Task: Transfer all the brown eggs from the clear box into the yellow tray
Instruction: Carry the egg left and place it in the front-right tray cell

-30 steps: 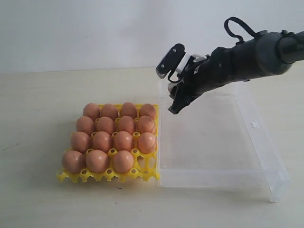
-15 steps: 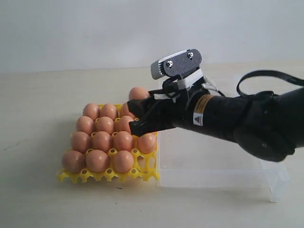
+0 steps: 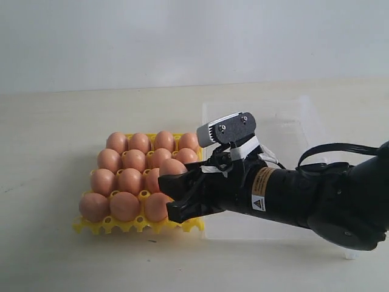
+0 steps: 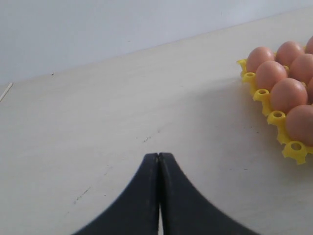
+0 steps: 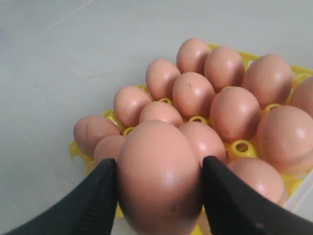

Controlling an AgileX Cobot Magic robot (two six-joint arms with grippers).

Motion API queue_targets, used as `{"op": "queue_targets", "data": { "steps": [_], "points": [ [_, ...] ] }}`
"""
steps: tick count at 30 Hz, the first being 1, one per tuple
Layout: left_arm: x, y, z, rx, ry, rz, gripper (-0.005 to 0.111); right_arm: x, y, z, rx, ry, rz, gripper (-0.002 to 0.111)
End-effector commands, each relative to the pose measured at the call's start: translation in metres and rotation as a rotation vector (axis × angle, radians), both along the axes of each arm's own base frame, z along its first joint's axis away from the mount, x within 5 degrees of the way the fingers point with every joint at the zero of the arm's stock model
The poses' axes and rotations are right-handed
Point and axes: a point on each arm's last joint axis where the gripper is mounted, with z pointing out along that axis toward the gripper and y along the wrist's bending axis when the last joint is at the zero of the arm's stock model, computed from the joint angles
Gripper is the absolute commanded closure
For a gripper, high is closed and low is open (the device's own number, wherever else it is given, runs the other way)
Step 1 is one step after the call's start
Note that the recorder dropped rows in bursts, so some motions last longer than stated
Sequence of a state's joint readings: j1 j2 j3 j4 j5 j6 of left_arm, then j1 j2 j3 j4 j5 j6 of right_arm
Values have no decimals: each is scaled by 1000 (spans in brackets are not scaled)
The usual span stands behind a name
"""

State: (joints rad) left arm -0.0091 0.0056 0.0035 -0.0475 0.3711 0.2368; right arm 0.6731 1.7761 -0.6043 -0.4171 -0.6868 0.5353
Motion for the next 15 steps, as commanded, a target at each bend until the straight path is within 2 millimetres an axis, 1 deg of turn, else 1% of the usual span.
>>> {"op": "queue_targets", "data": {
  "steps": [1, 7, 13, 15],
  "points": [
    [0, 0, 2, -3, -18, -2, 107, 2, -1, -9, 12, 12, -31, 108],
    [0, 0, 2, -3, -18, -2, 107, 7, -3, -20, 29, 55, -105, 108],
    [0, 0, 2, -3, -18, -2, 107, 7, -2, -24, 18, 47, -95, 108],
    [0, 0, 2, -3, -18, -2, 107, 8, -2, -26, 26, 44, -101, 105]
  ]
}}
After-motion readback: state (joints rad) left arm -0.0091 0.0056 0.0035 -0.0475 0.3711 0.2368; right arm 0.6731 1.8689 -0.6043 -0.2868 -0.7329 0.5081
